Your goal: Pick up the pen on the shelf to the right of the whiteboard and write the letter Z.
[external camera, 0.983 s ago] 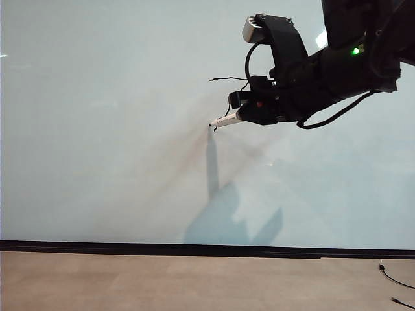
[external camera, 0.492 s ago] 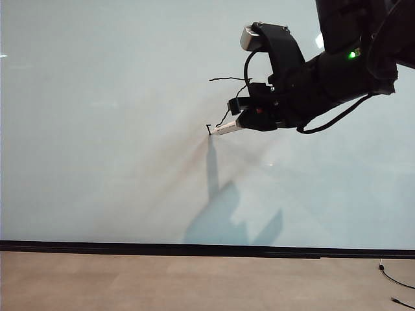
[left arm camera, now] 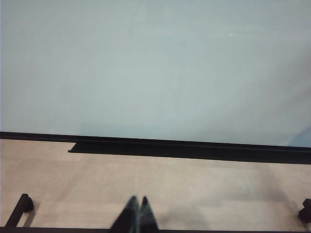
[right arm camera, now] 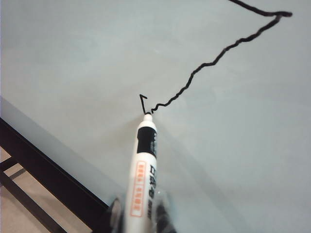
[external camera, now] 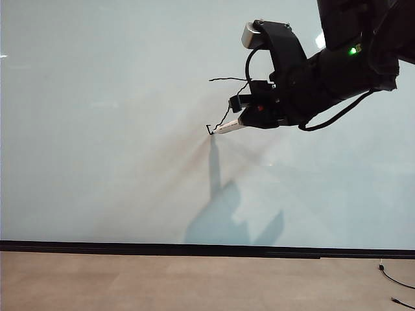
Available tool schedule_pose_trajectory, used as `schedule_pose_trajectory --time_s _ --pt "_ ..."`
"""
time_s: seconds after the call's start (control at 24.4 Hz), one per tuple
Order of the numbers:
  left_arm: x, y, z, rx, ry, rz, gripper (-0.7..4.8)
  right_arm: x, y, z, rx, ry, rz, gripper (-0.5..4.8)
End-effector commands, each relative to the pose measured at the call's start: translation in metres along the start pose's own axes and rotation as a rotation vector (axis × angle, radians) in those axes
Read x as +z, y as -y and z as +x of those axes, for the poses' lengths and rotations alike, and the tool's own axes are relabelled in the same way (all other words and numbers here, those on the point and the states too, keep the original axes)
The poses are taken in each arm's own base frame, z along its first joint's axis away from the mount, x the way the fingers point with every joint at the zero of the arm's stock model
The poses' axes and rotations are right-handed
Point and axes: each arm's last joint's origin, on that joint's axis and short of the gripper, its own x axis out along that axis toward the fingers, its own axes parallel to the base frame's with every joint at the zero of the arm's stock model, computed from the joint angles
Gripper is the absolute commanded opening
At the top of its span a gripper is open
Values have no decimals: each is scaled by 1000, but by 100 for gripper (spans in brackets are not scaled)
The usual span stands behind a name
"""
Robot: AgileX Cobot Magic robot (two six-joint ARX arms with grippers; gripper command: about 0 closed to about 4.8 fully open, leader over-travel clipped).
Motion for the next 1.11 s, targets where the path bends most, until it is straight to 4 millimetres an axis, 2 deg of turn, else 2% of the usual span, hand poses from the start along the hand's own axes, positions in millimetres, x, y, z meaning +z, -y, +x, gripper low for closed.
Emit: schedule_pose_trajectory --time_s 0.04,1.11 --pt "2 0 0 -1 13 5 -5 6 5 -1 -43 30 7 -9" --pt "2 0 0 -1 13 5 -4 8 22 -25 -134 -18 3 -9"
